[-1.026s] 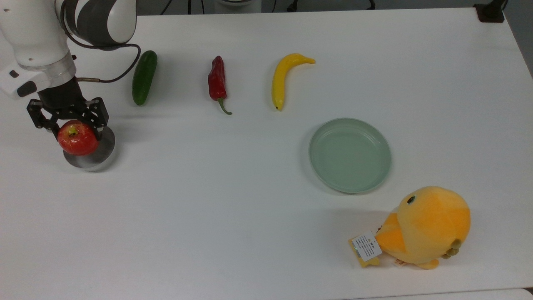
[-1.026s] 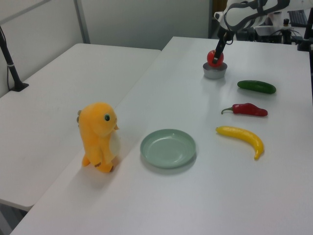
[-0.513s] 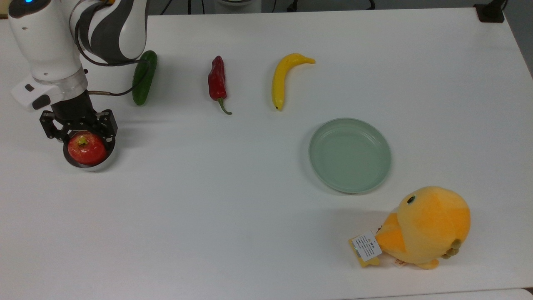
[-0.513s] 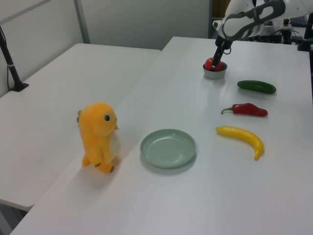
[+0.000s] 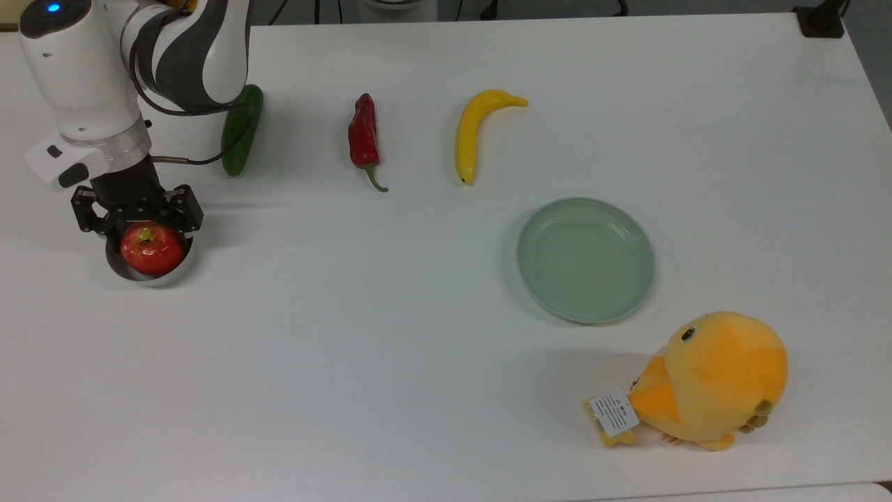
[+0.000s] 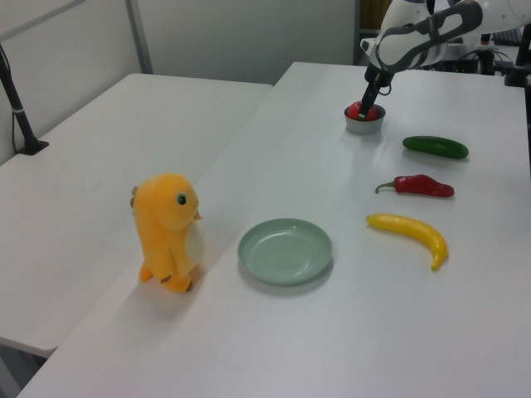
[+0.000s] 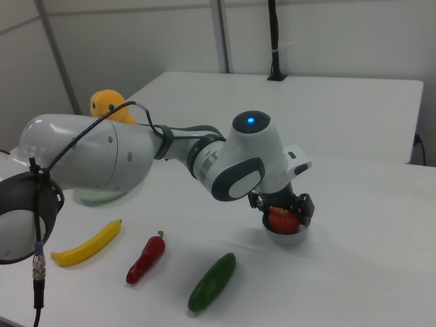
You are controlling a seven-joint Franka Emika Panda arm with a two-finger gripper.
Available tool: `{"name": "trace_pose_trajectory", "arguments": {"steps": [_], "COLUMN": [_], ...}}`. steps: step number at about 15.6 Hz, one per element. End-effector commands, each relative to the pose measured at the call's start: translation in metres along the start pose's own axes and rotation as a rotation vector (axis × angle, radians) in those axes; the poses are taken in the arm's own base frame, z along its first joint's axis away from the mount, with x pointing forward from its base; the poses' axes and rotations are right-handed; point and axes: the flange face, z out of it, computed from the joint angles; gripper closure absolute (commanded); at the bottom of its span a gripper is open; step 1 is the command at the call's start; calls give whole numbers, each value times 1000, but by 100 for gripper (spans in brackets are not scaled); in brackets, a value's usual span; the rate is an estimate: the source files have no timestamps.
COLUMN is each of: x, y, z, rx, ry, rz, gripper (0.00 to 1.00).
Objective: Put the red apple in the bowl
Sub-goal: 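Open the gripper to release the apple and lift away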
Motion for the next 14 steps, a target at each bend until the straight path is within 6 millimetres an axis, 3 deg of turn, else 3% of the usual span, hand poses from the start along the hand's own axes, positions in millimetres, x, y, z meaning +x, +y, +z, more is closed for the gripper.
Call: {"name": "trace_pose_trajectory", "arguments": {"steps": [1,4,9,11,14], "x": [0,3,13,18,20], "y": [-3,-4,-3,-9,-20], "z": [-4,-14,-61,-94,-166], "rx": [-2,-2,-4,18,50], "ry": [23,31,66,59,46], "rz": [23,23,46,56,138], "gripper": [0,0,0,0,0]}}
